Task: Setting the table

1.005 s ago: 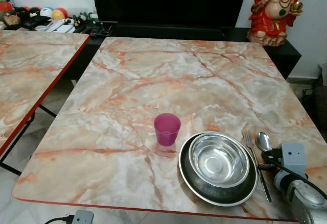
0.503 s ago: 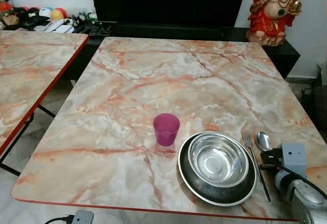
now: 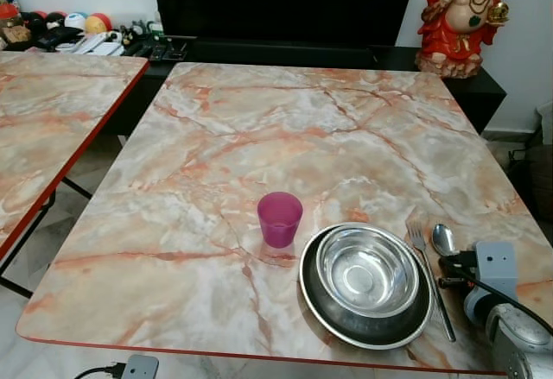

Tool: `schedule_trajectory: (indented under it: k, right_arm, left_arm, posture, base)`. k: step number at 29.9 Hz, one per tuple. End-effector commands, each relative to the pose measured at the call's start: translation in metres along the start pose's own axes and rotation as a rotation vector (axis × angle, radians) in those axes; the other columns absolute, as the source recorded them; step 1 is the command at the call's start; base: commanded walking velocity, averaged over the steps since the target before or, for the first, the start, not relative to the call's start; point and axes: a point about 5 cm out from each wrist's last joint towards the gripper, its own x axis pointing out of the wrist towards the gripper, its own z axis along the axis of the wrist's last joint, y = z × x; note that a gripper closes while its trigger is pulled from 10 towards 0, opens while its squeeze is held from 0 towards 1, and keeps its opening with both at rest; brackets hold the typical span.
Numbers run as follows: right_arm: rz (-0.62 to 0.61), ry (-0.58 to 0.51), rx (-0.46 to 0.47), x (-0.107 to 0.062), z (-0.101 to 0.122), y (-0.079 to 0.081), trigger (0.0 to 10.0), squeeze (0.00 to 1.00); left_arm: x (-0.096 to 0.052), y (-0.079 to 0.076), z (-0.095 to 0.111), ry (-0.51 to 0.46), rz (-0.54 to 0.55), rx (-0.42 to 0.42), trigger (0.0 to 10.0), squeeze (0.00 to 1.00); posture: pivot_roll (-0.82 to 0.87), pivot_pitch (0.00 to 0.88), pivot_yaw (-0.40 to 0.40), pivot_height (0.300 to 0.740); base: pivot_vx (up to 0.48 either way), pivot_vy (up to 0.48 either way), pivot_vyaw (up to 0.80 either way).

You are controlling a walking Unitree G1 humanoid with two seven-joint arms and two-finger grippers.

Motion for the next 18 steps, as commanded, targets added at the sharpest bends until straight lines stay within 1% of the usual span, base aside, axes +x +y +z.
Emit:
schedule_trajectory:
  k: [1,12,14,15,18]
  right_arm:
    - [0.042,0.111,0.003,-0.001,-0.023,0.009,10.0,0.0]
    - [0.06,0.101,0.018,-0.002,-0.017,0.008,10.0,0.0]
    - [0.061,0.11,0.018,-0.003,-0.018,0.008,10.0,0.0]
    - [0.066,0.125,0.039,-0.003,-0.02,0.008,10.0,0.0]
    - [0.097,0.158,0.023,-0.004,-0.027,0.011,10.0,0.0]
  left_arm:
    - [-0.001,-0.002,-0.007,0.036,-0.007,0.012,10.0,0.0]
    - [-0.001,-0.002,-0.006,0.034,-0.009,0.011,10.0,0.0]
    - [-0.001,-0.002,-0.006,0.035,-0.009,0.012,10.0,0.0]
    - [-0.001,-0.003,-0.006,0.035,-0.01,0.011,10.0,0.0]
    - [0.0,-0.003,-0.005,0.035,-0.01,0.009,10.0,0.0]
  posture:
    - [-0.11,0.119,0.009,0.74]
    - [-0.12,0.115,0.011,0.74]
    - [-0.12,0.115,0.011,0.74]
    - [-0.12,0.114,0.01,0.74]
    - [-0.12,0.113,0.009,0.74]
  base:
    - [0.0,0.0,0.0]
    - [0.0,0.0,0.0]
    - [0.0,0.0,0.0]
    - [0.0,0.0,0.0]
    - [0.0,0.0,0.0]
